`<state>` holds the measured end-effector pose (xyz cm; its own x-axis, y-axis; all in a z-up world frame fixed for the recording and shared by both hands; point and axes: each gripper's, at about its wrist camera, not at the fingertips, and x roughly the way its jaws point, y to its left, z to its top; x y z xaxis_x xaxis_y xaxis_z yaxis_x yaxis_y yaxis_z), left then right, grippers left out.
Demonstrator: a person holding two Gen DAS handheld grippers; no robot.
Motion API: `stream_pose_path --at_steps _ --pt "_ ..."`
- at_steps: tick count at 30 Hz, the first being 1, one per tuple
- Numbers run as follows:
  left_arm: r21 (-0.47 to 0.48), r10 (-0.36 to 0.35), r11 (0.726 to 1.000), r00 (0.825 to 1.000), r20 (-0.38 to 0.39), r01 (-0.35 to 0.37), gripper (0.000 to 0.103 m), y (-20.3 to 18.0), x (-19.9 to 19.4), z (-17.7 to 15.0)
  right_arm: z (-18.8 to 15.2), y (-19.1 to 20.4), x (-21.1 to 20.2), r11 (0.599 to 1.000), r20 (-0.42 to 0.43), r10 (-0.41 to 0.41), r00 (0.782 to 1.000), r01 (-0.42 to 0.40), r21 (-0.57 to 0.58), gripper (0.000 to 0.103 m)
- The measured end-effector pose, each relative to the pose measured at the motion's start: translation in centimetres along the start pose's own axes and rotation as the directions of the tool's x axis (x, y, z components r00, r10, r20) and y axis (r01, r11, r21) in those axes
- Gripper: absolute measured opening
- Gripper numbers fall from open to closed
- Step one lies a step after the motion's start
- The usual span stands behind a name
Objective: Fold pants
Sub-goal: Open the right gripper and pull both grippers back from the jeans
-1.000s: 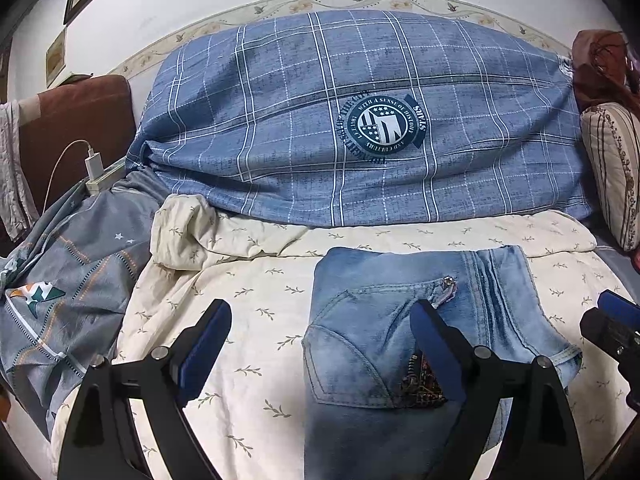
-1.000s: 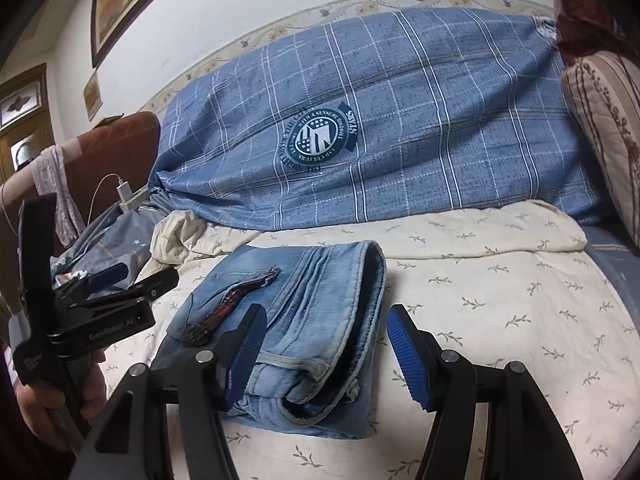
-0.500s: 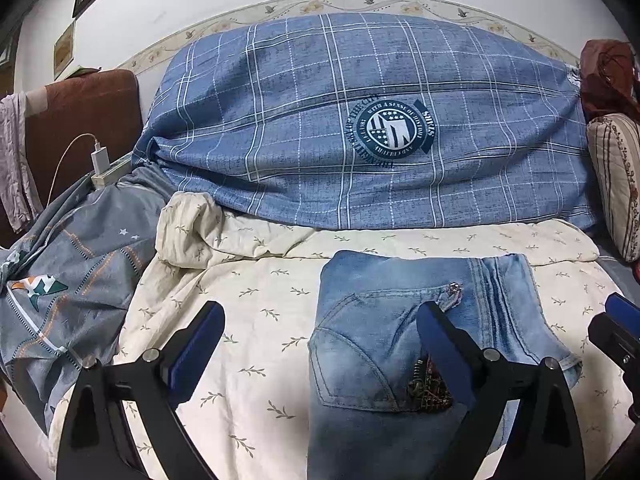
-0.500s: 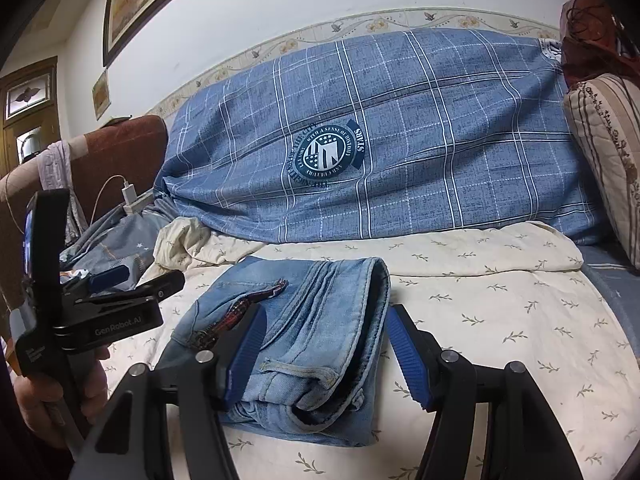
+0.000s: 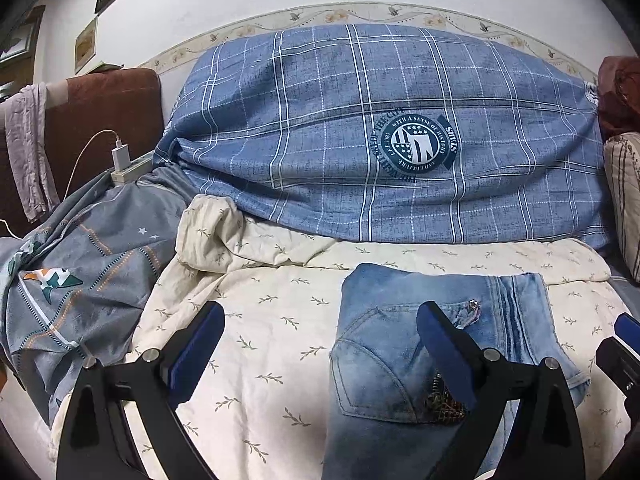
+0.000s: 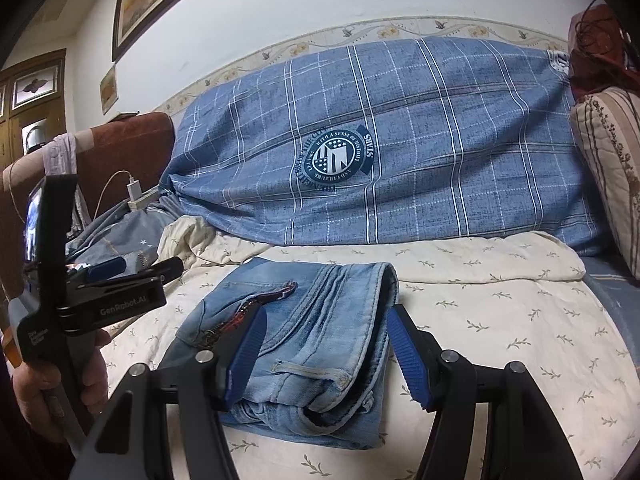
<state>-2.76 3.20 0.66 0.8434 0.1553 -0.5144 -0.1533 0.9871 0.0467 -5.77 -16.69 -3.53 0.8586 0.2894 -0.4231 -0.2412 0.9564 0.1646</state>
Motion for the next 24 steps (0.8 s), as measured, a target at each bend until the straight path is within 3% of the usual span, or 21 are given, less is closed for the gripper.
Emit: stream_pose_path --at_steps 9,24 --pt "-0.015 -0.004 1.000 1.000 -0.012 0.004 0.097 0.4 0.2 0.1 0.0 0.8 -0.2 1.000 0.021 0.002 1.000 -0.002 -0.019 0.066" --pt "-0.033 0.014 0.999 0.999 0.035 -0.013 0.097 1.0 -0.5 0.2 -0.2 2.1 -0.3 0.997 0.033 0.016 0.999 -0.013 -0.072 0.066"
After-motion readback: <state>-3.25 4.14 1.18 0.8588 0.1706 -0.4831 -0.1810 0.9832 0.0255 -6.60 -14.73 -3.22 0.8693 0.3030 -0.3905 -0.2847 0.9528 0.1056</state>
